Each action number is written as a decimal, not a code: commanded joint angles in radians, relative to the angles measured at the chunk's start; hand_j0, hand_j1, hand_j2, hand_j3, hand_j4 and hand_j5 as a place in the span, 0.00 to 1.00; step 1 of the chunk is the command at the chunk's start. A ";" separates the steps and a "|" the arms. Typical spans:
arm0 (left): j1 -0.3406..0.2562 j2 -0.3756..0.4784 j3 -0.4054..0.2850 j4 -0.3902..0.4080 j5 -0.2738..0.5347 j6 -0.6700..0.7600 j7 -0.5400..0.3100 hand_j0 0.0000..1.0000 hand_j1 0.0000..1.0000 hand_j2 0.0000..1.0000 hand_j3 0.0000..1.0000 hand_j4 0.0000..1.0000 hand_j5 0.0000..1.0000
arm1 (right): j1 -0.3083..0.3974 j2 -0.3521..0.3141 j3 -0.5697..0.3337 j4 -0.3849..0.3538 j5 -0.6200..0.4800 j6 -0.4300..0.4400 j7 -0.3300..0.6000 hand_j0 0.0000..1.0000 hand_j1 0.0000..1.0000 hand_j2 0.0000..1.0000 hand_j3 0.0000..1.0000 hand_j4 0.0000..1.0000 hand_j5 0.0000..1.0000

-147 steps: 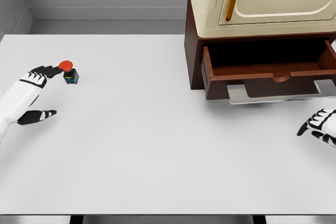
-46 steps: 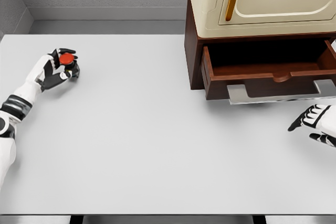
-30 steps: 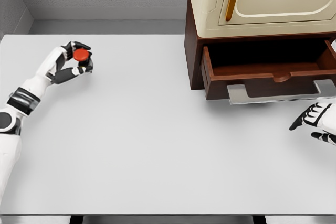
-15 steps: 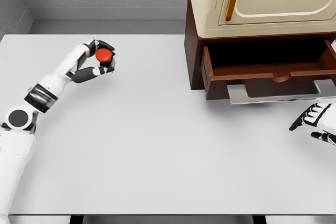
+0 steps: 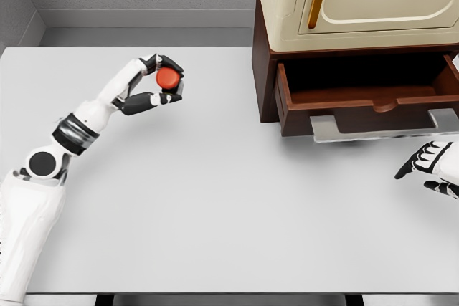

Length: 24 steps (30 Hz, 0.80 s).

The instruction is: Put the switch into the drawer with left arm, and close the drawer with right arm

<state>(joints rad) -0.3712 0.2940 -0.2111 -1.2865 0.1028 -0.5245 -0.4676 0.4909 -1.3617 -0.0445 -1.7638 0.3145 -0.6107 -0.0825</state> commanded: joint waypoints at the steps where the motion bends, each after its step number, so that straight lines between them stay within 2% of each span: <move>1: 0.000 -0.016 -0.008 -0.016 0.008 0.001 0.001 0.46 0.46 0.46 0.46 0.46 0.46 | 0.000 -0.002 0.000 0.000 -0.006 0.000 0.000 0.64 0.64 0.64 0.64 0.64 0.64; 5: -0.002 -0.052 -0.016 -0.019 0.000 0.000 0.000 0.46 0.46 0.46 0.46 0.46 0.46 | 0.000 -0.002 0.000 0.000 -0.006 0.000 0.000 0.64 0.64 0.64 0.64 0.64 0.64; 7: -0.002 -0.070 -0.014 -0.048 -0.044 0.001 0.000 0.46 0.46 0.46 0.46 0.46 0.46 | 0.000 -0.002 0.000 0.000 -0.006 0.000 0.000 0.64 0.64 0.64 0.64 0.64 0.64; 13: -0.002 -0.108 -0.016 -0.074 -0.081 0.001 0.000 0.46 0.46 0.46 0.46 0.46 0.46 | 0.000 -0.002 0.000 -0.002 -0.006 0.000 0.000 0.64 0.64 0.64 0.64 0.64 0.64; 24: -0.012 -0.165 -0.045 -0.106 -0.100 0.004 0.001 0.45 0.45 0.45 0.45 0.45 0.45 | 0.000 -0.004 0.001 0.000 -0.008 0.000 0.000 0.63 0.63 0.63 0.63 0.63 0.63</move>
<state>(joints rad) -0.3835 0.1401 -0.2498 -1.3897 -0.0021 -0.5217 -0.4680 0.4909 -1.3635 -0.0431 -1.7648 0.3131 -0.6107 -0.0825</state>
